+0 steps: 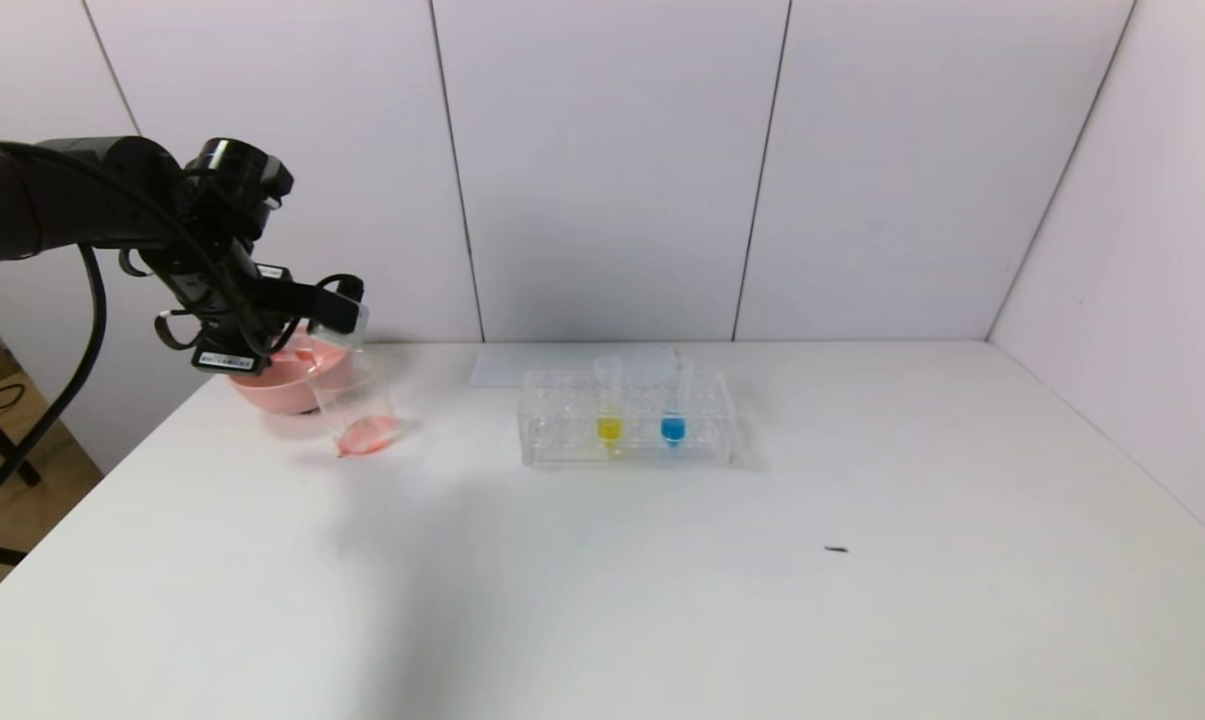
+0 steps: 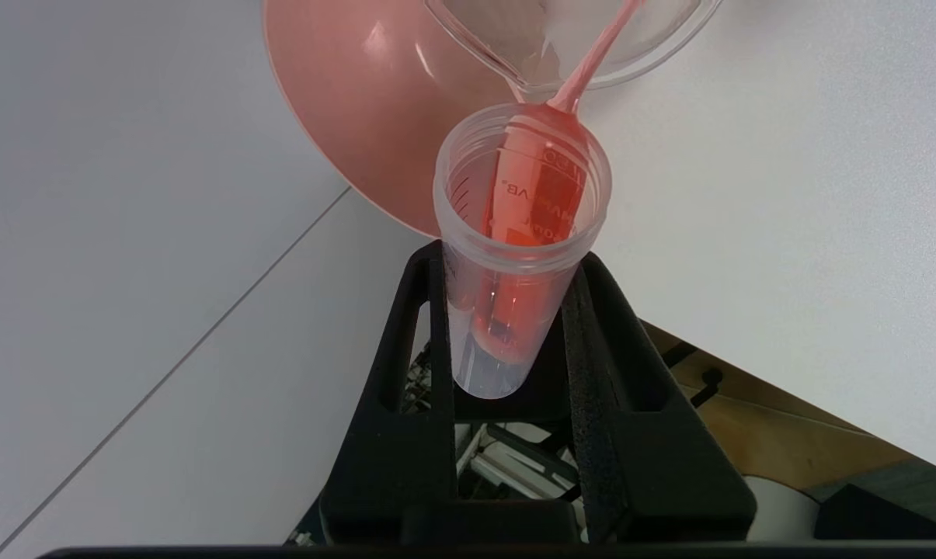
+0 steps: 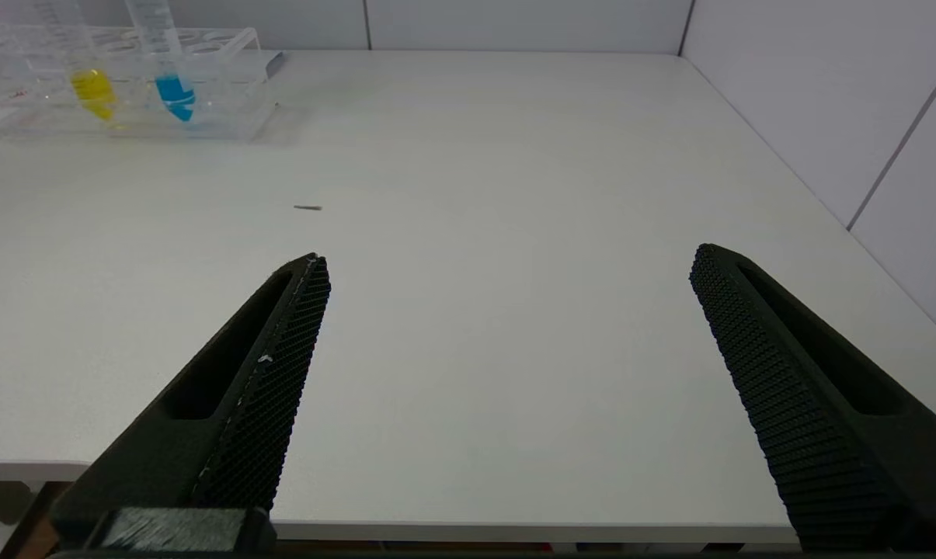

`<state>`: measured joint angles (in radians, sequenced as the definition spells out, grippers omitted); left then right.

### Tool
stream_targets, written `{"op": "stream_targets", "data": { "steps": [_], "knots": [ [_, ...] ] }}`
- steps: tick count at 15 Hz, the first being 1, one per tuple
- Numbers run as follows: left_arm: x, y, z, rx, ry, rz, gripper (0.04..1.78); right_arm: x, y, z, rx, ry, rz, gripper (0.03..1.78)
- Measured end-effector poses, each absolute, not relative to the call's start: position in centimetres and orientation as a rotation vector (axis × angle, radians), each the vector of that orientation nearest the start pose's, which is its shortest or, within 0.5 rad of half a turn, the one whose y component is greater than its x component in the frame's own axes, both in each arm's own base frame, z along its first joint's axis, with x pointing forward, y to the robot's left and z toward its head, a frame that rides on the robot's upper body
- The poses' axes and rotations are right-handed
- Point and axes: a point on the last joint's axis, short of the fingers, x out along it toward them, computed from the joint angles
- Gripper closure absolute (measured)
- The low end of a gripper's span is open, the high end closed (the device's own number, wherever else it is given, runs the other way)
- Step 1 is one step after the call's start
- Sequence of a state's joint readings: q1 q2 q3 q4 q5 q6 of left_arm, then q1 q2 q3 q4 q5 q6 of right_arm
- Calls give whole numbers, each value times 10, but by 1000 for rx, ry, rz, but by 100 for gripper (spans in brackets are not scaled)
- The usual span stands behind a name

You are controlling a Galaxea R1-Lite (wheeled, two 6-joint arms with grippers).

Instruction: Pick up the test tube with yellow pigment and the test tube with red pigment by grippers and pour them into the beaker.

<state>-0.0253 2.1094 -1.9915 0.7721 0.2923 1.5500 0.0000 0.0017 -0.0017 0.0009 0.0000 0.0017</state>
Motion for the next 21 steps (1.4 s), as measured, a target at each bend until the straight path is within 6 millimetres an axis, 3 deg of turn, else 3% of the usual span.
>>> {"op": "stream_targets", "data": {
  "steps": [21],
  "knots": [
    [411,-16,222,1598,902,-486,138,-23,0,76,2,0,0,11]
  ]
}}
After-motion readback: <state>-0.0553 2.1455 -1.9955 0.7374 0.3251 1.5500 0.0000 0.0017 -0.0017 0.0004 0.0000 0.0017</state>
